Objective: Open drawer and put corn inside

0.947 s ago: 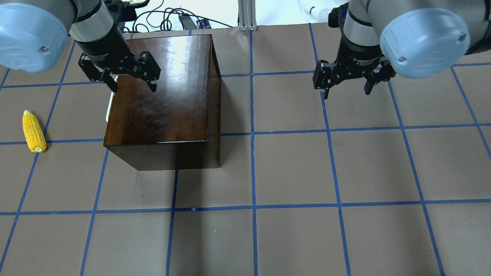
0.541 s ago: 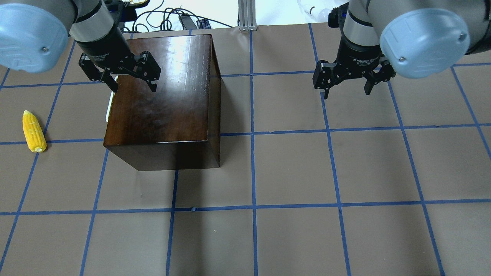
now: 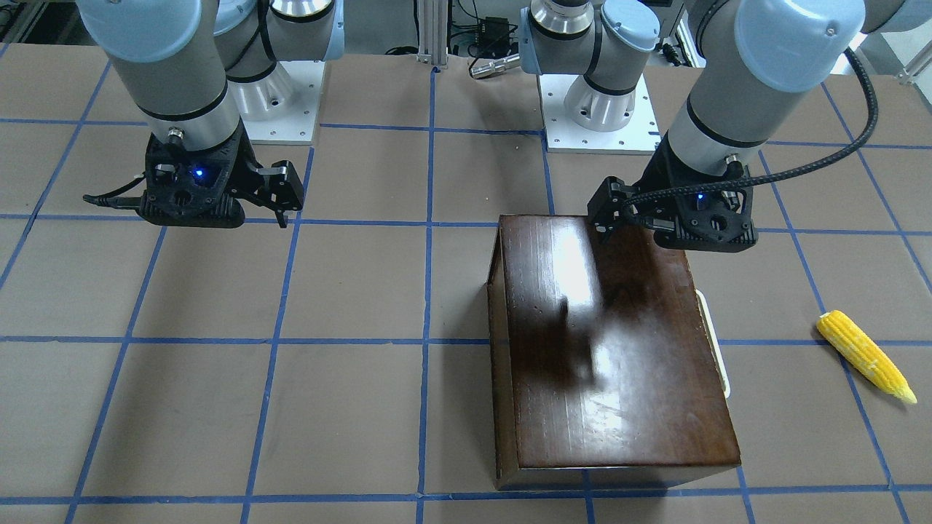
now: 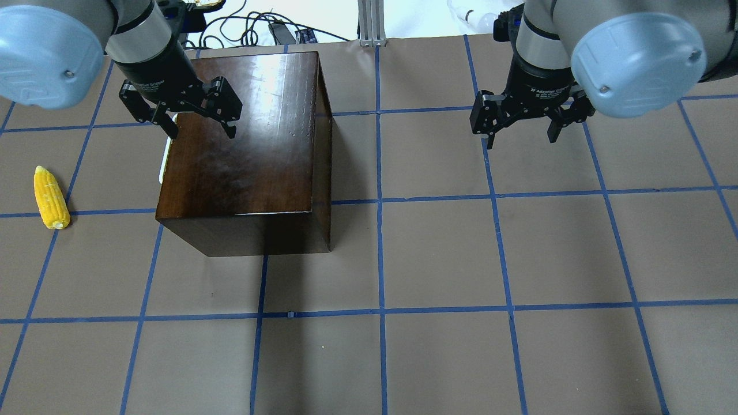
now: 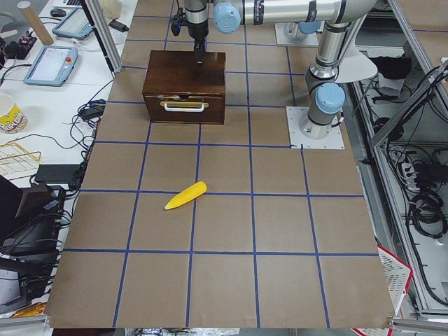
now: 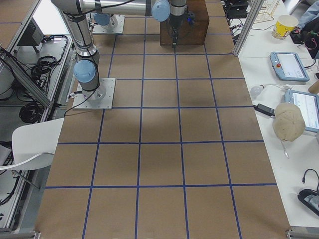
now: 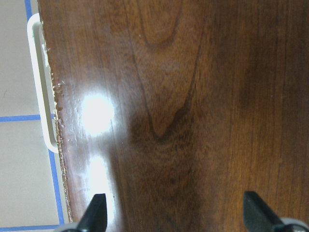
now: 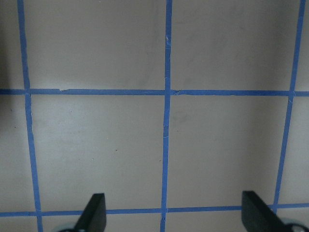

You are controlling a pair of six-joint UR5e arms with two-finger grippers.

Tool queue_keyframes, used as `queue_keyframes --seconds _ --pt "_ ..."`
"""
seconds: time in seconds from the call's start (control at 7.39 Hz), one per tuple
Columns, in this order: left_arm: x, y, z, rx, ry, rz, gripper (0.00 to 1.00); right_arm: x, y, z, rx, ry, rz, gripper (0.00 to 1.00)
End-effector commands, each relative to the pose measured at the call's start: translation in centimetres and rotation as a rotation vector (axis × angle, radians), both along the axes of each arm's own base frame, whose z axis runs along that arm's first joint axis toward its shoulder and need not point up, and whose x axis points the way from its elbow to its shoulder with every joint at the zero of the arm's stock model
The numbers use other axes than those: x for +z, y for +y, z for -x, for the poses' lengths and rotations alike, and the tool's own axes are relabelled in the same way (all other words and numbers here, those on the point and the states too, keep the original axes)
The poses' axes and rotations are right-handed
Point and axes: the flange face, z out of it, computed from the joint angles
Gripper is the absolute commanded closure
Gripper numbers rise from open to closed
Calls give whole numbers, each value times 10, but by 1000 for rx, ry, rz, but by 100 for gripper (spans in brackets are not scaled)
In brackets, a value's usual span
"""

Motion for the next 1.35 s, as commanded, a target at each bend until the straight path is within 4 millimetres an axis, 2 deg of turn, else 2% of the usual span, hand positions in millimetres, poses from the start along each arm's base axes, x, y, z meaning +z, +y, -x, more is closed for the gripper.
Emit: queue_keyframes --seconds 0.0,1.22 --pt "0 -1 0 -1 0 1 0 0 0 0 0 0 0 0" --pt "2 0 0 6 9 7 0 0 0 0 0 0 1 0"
